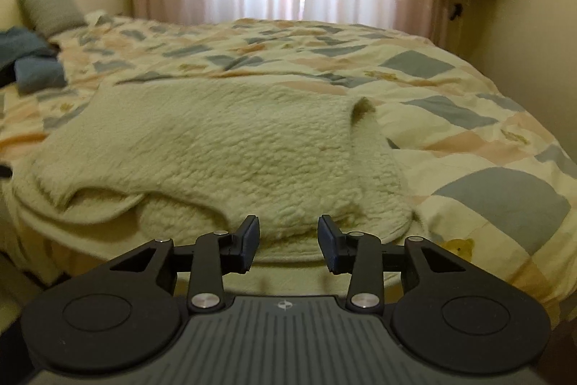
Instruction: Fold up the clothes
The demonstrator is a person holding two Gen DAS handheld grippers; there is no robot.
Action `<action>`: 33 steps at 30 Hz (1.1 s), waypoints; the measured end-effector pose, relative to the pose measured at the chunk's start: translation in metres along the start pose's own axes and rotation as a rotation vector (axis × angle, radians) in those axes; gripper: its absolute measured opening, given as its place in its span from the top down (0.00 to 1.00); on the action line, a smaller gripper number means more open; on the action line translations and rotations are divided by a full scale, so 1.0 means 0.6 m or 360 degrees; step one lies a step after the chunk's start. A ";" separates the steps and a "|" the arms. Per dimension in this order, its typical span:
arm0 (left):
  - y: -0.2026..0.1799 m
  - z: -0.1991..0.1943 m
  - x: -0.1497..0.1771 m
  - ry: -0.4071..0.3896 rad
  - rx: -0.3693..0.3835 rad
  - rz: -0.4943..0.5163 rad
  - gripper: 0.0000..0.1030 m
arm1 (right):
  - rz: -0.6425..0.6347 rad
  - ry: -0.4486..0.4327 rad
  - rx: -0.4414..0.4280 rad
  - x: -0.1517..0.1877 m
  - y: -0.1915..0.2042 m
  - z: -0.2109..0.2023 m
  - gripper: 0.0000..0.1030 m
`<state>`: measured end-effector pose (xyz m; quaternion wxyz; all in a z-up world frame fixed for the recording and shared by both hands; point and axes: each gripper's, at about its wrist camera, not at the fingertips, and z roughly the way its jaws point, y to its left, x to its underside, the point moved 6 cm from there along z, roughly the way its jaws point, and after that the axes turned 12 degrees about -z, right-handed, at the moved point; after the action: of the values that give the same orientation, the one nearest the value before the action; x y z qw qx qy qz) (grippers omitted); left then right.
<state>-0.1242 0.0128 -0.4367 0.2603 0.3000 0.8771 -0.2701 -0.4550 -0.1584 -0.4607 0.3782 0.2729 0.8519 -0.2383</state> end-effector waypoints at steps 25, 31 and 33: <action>0.039 0.125 -0.001 0.0017 0.0526 -0.0930 0.57 | 0.0262 -0.0038 -0.0103 -0.065 -0.039 0.091 0.68; 0.023 0.109 -0.019 -0.0014 0.0515 -0.0889 0.78 | 0.0561 0.0021 -0.0209 -0.040 -0.078 0.109 0.73; 0.000 0.092 -0.038 -0.0062 0.0457 -0.0731 0.80 | 0.0666 0.0020 -0.0252 -0.034 -0.088 0.110 0.74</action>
<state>-0.0923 -0.0308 -0.4623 0.1639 0.1216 0.8697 -0.4495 -0.4438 -0.2438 -0.4743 0.4344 0.4146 0.7951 -0.0853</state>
